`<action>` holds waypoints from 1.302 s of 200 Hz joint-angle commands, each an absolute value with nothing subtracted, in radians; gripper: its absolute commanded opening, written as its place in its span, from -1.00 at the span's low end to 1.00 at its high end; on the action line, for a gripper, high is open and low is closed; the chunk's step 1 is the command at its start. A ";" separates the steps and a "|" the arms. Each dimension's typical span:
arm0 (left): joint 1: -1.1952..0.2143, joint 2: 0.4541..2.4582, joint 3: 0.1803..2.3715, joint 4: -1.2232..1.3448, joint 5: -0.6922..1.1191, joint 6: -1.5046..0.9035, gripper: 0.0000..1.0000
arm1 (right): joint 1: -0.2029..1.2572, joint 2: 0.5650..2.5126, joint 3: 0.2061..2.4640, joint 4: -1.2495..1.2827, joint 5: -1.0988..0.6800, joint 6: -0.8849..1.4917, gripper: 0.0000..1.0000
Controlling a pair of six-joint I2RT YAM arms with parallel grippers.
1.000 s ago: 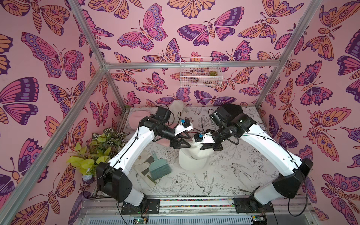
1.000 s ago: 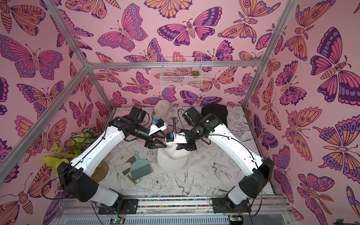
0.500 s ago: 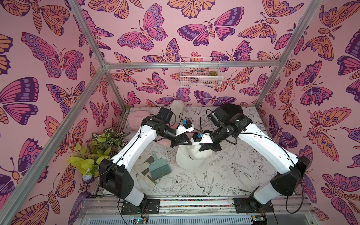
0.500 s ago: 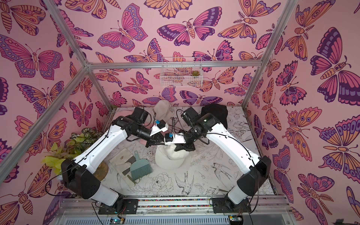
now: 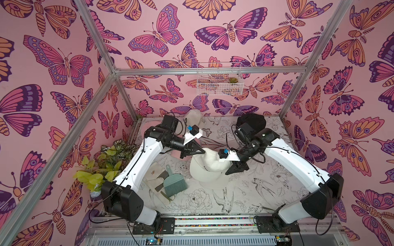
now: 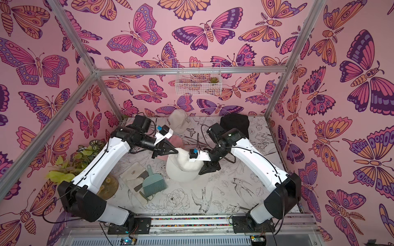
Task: Stack the baseball caps by color
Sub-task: Place the baseball cap on the baseball cap.
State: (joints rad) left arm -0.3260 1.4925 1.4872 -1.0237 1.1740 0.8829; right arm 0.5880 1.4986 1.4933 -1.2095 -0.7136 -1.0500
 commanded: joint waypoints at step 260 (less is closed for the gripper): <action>-0.325 1.588 1.465 -0.986 1.255 0.836 -1.00 | 0.425 1.444 1.475 -1.251 -0.794 -0.919 -1.00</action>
State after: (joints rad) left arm -0.3256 1.5536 1.4872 -1.0267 1.2163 0.9035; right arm 0.4320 1.4235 1.4471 -1.2446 -0.7574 -1.0283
